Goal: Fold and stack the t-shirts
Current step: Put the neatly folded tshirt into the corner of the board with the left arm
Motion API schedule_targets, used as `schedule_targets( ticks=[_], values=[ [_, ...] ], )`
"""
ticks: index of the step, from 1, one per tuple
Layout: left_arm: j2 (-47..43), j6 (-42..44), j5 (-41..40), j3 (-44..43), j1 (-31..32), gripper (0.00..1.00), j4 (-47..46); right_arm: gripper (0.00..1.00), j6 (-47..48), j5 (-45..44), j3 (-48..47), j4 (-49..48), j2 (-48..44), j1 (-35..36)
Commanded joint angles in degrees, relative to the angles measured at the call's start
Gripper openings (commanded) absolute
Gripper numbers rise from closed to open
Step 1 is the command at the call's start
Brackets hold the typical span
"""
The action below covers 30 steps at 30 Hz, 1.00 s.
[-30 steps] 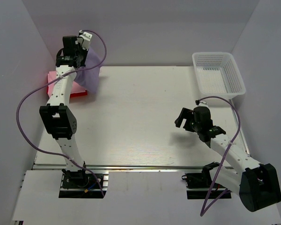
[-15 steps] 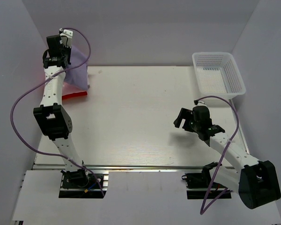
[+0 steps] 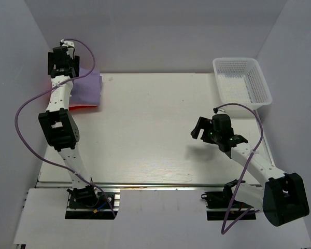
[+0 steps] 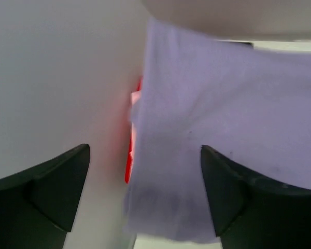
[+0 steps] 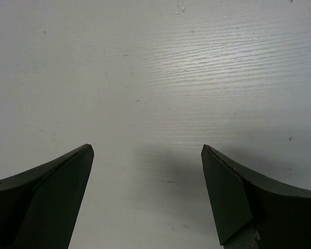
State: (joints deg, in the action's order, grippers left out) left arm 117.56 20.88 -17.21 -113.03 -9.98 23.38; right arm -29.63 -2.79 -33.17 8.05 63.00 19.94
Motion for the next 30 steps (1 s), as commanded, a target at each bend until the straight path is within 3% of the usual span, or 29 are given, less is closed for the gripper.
schedule_targets(
  ticks=[1, 10, 19, 25, 30],
  values=[
    [-0.5, -1.6, -8.3, -3.0, -0.8, 1.00, -3.7, 0.90, 0.0, 1.1, -3.0, -0.4, 0.7, 0.1],
    [0.0, -4.0, -6.2, -3.5, -0.8, 1.00, -2.6, 0.90, 0.0, 2.1, -3.0, -1.3, 1.8, 0.2],
    [-1.8, -10.1, 9.2, -0.3, -0.3, 1.00, -0.3, 0.90, -0.2, 4.7, -2.7, -1.5, 2.5, 0.3],
    [0.8, -15.2, 10.3, 0.3, -1.6, 1.00, 2.3, 0.90, -0.4, 4.4, -2.6, -1.9, 2.9, 0.0],
    [2.1, -20.3, 12.3, 7.6, -4.5, 1.00, 1.8, 0.90, -0.5, 4.8, -3.4, -2.0, 4.9, 0.0]
  ],
)
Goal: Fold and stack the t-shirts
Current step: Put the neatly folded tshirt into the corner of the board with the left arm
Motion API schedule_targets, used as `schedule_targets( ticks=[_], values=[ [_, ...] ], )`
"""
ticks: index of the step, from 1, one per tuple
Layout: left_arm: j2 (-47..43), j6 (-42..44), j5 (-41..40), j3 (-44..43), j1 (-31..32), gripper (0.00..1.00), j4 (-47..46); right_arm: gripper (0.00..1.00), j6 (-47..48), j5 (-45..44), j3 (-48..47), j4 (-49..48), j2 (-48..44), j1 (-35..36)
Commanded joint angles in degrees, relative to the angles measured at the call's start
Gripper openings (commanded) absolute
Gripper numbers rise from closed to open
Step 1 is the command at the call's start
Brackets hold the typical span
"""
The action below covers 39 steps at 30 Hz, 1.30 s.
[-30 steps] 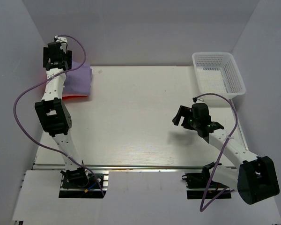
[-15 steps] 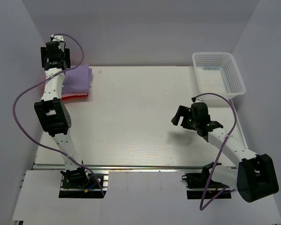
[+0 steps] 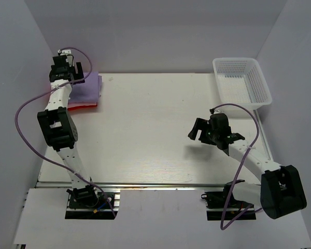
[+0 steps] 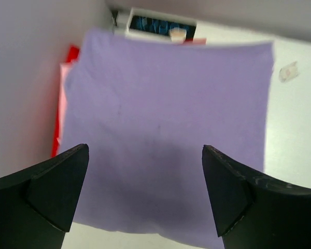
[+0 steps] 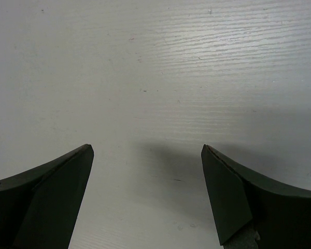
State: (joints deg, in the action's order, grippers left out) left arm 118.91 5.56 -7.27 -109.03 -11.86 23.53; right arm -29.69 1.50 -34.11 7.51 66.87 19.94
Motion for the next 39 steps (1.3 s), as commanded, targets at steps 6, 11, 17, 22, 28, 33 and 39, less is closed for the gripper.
schedule_targets(
  ticks=[6, 11, 17, 22, 28, 33, 39],
  values=[
    [4.4, -7.5, 3.6, 8.3, -6.4, 1.00, -1.9, 0.90, 0.0, 1.3, -4.3, -1.4, 3.9, 0.2],
    [8.3, -10.7, 5.5, 4.5, -9.3, 1.00, 1.8, 0.90, -0.4, 1.2, -4.0, -1.7, 4.2, 0.1],
    [5.6, -11.2, 5.5, 5.0, -10.0, 1.00, 1.8, 0.90, 0.2, 1.6, -4.5, -1.7, 3.2, 0.4],
    [-1.2, -11.9, 10.7, 5.0, -10.0, 1.00, 0.7, 0.90, 1.0, 3.2, -6.1, -1.8, 2.3, 0.0],
    [-12.9, -11.4, 17.3, 6.9, -8.7, 1.00, -2.9, 0.90, 0.6, 5.3, -4.3, -5.6, -0.3, -0.1],
    [-18.4, -16.5, 29.6, 10.5, -6.1, 1.00, -6.1, 0.90, 0.6, 4.3, -2.4, -5.8, -3.1, -0.1],
    [-29.3, -19.8, 25.1, 23.6, 8.9, 1.00, -12.4, 0.90, 1.0, 4.0, 0.8, -5.7, -7.1, -0.2]
  ],
)
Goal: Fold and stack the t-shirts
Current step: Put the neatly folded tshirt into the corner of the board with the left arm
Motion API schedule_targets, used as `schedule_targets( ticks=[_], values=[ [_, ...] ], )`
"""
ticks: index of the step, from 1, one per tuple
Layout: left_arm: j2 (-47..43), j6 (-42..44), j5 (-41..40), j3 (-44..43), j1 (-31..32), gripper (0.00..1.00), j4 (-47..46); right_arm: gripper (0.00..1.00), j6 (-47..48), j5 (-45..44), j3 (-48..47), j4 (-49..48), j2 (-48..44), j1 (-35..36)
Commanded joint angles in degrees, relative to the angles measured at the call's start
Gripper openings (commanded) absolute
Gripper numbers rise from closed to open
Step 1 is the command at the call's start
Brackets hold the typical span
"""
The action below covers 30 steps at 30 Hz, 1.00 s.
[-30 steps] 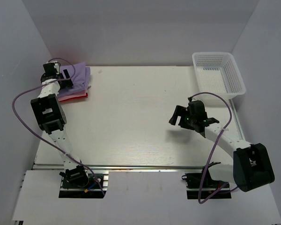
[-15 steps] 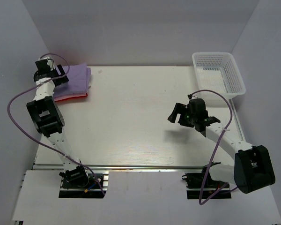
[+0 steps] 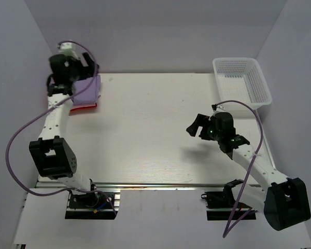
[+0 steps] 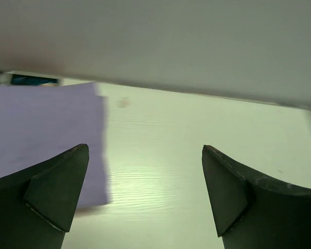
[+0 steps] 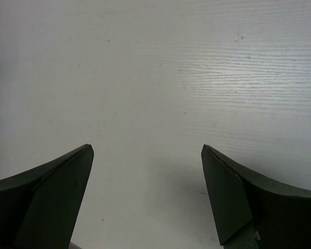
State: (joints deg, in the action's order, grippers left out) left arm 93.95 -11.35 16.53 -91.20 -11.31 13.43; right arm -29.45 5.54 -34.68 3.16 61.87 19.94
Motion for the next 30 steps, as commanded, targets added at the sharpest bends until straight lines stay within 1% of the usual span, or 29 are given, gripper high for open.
schedule_targets(
  ticks=[1, 3, 4, 6, 7, 9, 10, 13, 14, 17, 18, 20, 22, 23, 25, 27, 30],
  values=[
    [-6.1, -2.9, 1.3, 11.4, 10.7, 1.00, -5.7, 0.90, 0.9, -0.2, 1.9, -1.1, -3.6, -0.1],
    [-9.3, -3.7, -0.4, 16.9, 15.1, 1.00, -7.6, 0.90, 0.9, -0.2, 2.9, -0.6, -4.8, -0.2],
    [-11.6, -4.2, -1.1, 21.5, 19.4, 1.00, -7.6, 0.90, 1.0, -0.3, 3.3, -0.6, -6.5, 0.0],
    [-13.1, -5.1, -1.1, 25.5, 23.3, 1.00, -7.6, 0.90, 1.2, -0.4, 4.8, -0.7, -8.3, -0.3],
    [-14.7, -5.7, -1.1, 30.6, 27.4, 1.00, -8.3, 0.90, 1.4, -0.3, 5.1, -0.8, -9.0, -0.2],
    [-16.0, -6.2, -0.4, 35.4, 31.8, 1.00, -10.2, 0.90, 1.9, 0.2, 5.8, -1.0, -9.9, -0.1],
    [-16.0, -6.2, -1.7, 38.9, 35.9, 1.00, -10.2, 0.90, 2.2, 0.3, 6.1, -1.0, -10.3, -0.2],
    [-18.2, -6.8, -7.9, 43.8, 41.6, 1.00, -6.8, 0.90, 2.0, 0.7, 7.3, -1.0, -10.9, -0.1],
    [-19.1, -6.8, -8.9, 45.0, 42.6, 1.00, -5.4, 0.90, 1.9, 1.3, 7.9, -1.1, -11.3, 0.0],
    [-26.3, -7.8, -13.1, 51.2, 45.3, 1.00, -6.0, 0.90, 1.7, 2.9, 10.2, -2.4, -12.6, -0.1],
    [-31.1, -7.8, -16.2, 54.3, 45.3, 1.00, -6.7, 0.90, 1.8, 3.4, 11.2, -4.6, -12.8, 0.0],
    [-35.3, -7.8, -19.8, 56.2, 46.5, 1.00, -5.9, 0.90, 1.4, 4.8, 11.9, -5.4, -13.7, 0.0],
    [-38.3, -7.8, -23.4, 56.7, 46.5, 1.00, -2.6, 0.90, 1.6, 6.1, 12.9, -7.3, -14.7, 0.0],
    [-40.3, -6.9, -24.3, 56.7, 47.0, 1.00, -1.8, 0.90, 1.9, 6.4, 13.8, -8.1, -15.0, 0.0],
    [-41.6, -5.9, -25.6, 56.7, 47.0, 1.00, -1.2, 0.90, 1.7, 6.4, 14.6, -9.7, -15.4, -0.1],
    [-42.3, -5.3, -25.6, 56.7, 47.5, 1.00, -0.7, 0.90, 1.2, 6.1, 13.9, -8.3, -15.0, 0.0],
    [-42.8, -4.2, -24.0, 56.7, 47.5, 1.00, -2.9, 0.90, 1.4, 5.9, 14.1, -8.8, -15.6, 0.0]
  ],
)
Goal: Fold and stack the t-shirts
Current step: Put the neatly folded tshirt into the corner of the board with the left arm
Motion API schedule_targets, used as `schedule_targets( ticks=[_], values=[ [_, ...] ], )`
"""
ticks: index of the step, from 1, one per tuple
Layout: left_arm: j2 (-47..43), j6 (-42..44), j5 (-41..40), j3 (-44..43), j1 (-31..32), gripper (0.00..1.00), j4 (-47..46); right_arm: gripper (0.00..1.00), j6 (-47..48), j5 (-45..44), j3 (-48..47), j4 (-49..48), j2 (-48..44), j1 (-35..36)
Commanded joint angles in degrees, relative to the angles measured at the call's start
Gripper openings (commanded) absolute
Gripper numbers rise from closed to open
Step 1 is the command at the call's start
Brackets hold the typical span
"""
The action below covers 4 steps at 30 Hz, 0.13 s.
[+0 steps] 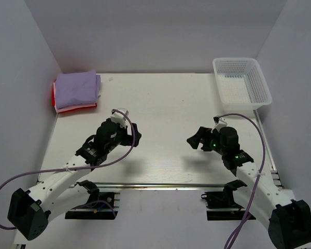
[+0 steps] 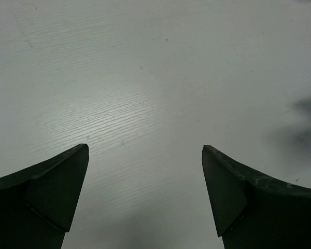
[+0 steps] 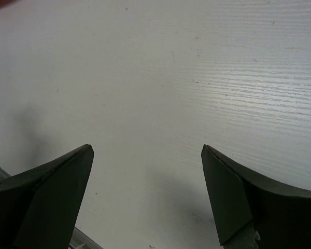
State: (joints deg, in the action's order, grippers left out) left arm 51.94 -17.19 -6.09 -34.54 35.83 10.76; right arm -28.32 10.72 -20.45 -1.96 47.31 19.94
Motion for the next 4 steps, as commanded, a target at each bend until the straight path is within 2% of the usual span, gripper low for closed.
schedule_targets(
  ticks=[1, 4],
  values=[
    [-0.8, 1.6, -0.7, 0.1, 0.4, 1.00, -0.2, 0.90, 0.1, 0.2, 0.0, -4.0, -1.1, 0.2],
    [-0.1, 2.3, -1.4, 0.1, 0.4, 1.00, -0.7, 0.90, 0.6, -0.1, 0.8, -5.7, -3.1, 0.2]
  ],
)
